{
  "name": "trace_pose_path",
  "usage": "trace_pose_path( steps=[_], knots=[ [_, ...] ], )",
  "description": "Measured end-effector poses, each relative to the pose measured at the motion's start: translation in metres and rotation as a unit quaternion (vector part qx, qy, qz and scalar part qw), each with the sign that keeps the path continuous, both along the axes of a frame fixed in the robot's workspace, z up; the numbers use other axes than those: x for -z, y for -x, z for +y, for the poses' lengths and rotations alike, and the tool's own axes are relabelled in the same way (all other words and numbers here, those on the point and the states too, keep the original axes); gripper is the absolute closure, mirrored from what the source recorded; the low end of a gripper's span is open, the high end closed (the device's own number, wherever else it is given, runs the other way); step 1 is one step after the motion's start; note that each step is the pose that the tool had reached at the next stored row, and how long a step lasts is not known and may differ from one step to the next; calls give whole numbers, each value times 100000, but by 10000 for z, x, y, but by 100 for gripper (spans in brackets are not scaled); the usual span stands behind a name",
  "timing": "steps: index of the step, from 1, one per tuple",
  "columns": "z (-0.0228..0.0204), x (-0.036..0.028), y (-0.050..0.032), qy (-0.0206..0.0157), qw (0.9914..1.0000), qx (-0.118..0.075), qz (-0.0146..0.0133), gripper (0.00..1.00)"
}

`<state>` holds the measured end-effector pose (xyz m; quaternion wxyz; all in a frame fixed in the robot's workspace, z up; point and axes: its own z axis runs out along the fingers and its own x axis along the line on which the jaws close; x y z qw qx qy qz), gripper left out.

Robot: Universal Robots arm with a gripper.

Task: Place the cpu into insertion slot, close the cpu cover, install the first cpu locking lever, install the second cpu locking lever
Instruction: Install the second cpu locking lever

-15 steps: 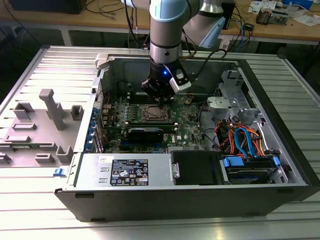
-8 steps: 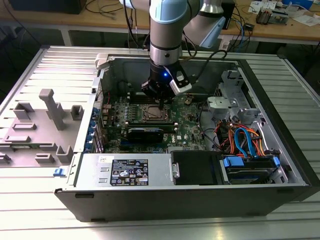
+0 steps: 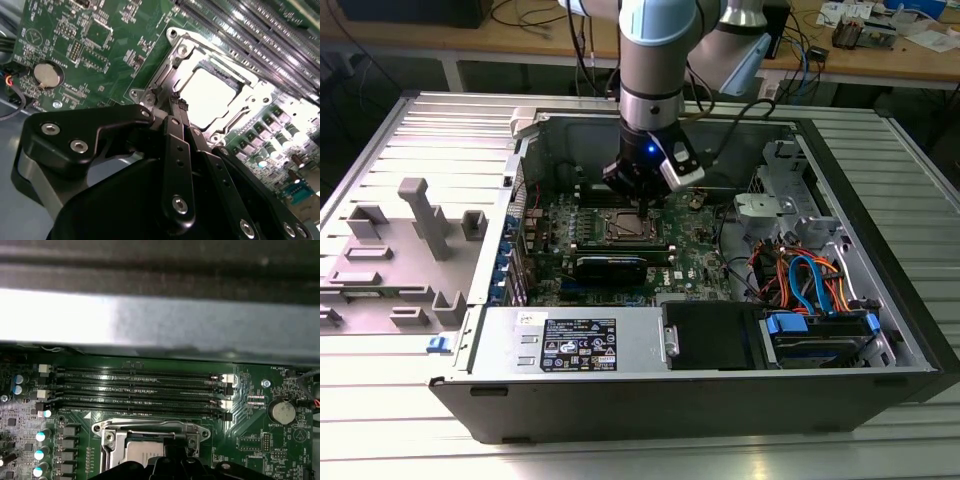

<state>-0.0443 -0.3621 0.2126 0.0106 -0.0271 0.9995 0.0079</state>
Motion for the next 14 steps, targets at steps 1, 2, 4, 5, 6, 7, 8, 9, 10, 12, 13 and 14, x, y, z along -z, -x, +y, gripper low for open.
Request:
trace_pose_path(
  steps=[1,2,4,5,6,7,8,9,10,12,13,14],
  knots=[
    [-12,0,0,12,100000,0,0,89],
    [-26,0,0,23,100000,2,2,89],
    [-54,0,0,29,100000,1,2,89],
    [-62,0,0,26,100000,-1,1,89],
    [-67,-5,0,38,100000,1,6,89],
    [-70,-13,0,38,100000,3,4,89],
    [-74,-27,1,33,100000,6,3,89],
    [-77,-66,1,29,100000,6,-1,89],
    [-78,-87,0,30,100000,1,1,89],
    [-78,-137,0,43,100000,3,2,89],
    [-79,-163,0,48,100000,2,2,89],
    [-79,-195,0,50,100000,-2,2,89]
  ],
)
